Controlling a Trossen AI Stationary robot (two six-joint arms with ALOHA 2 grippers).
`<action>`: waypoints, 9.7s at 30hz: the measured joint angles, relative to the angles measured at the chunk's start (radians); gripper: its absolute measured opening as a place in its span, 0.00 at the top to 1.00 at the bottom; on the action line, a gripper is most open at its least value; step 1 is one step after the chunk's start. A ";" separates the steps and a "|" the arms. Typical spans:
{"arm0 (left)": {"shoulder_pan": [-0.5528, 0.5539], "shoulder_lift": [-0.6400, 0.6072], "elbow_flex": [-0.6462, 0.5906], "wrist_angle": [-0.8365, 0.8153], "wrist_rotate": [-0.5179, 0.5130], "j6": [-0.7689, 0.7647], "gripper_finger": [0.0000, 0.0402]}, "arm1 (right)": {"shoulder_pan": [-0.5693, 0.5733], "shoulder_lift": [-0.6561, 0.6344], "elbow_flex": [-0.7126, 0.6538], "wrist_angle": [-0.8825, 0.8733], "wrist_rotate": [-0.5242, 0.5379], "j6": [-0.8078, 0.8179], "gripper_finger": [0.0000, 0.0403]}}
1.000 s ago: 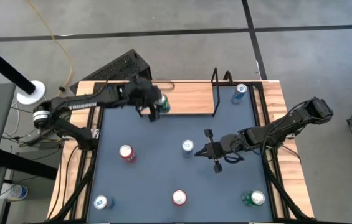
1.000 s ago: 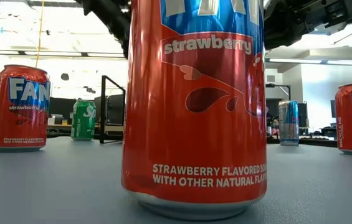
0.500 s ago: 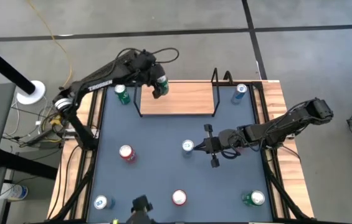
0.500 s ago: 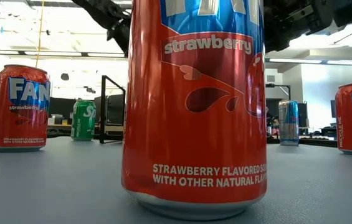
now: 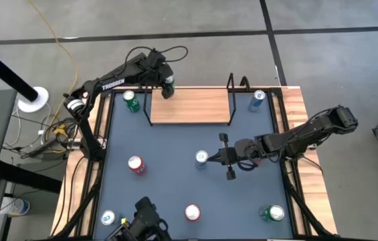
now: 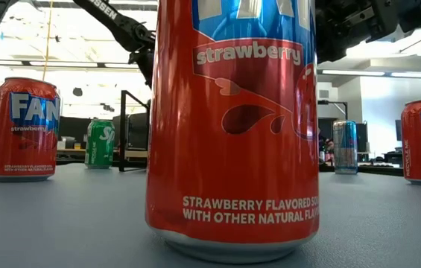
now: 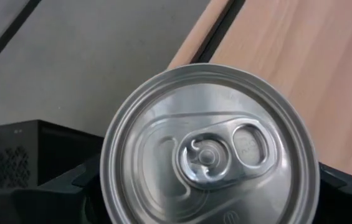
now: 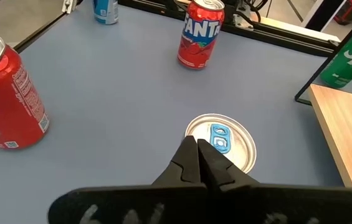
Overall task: Place canned beverage on shelf
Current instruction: Put the middle green soda can on the shelf
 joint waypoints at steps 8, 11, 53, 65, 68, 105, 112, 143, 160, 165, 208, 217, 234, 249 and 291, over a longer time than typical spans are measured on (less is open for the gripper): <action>0.003 0.048 -0.031 0.104 0.023 -0.044 0.25 | 0.000 0.000 0.000 -0.002 0.000 0.000 1.00; 0.003 0.049 -0.032 0.103 0.027 -0.046 0.25 | 0.000 0.000 0.000 -0.003 0.000 0.001 1.00; -0.043 0.041 0.105 -0.106 -0.100 -0.045 0.10 | 0.000 0.000 0.000 -0.006 0.000 0.002 1.00; -0.083 0.040 0.167 -0.173 -0.128 -0.028 0.10 | 0.000 0.000 0.000 -0.006 0.000 0.003 1.00; -0.082 0.040 0.168 -0.194 -0.129 -0.007 0.10 | 0.000 0.000 0.000 -0.006 0.000 0.003 1.00; -0.094 0.084 0.167 -0.172 -0.177 -0.125 0.16 | 0.000 0.000 0.000 -0.006 0.000 0.003 1.00; -0.094 0.095 0.167 -0.178 -0.164 -0.045 0.22 | 0.000 0.000 0.000 -0.006 0.000 0.003 1.00; -0.109 0.092 0.170 -0.415 -0.070 0.228 0.16 | 0.001 0.000 0.000 -0.021 0.000 0.004 1.00; -0.110 0.090 0.236 -0.422 -0.130 0.191 0.14 | 0.001 0.000 0.000 -0.020 0.000 0.004 1.00; -0.124 0.089 0.331 -0.483 -0.172 0.143 0.14 | 0.001 0.000 0.000 -0.021 -0.001 0.003 1.00; -0.299 -0.099 0.455 -0.454 -0.501 0.057 1.00 | -0.150 0.000 0.058 0.053 0.158 0.044 1.00; -0.412 -0.521 0.022 -0.306 -0.467 0.050 1.00 | -0.382 0.133 0.367 -0.111 0.158 0.021 1.00; -0.528 -1.072 -0.488 0.013 -0.397 0.072 1.00 | -0.772 0.738 1.104 -0.607 -0.158 0.001 1.00; -0.527 -1.023 -0.484 0.020 -0.390 0.089 1.00 | -0.754 0.832 1.240 -0.623 -0.109 0.083 1.00; -0.524 -1.017 -0.484 -0.010 -0.389 0.094 1.00 | -0.735 0.919 1.241 -0.575 -0.180 0.100 1.00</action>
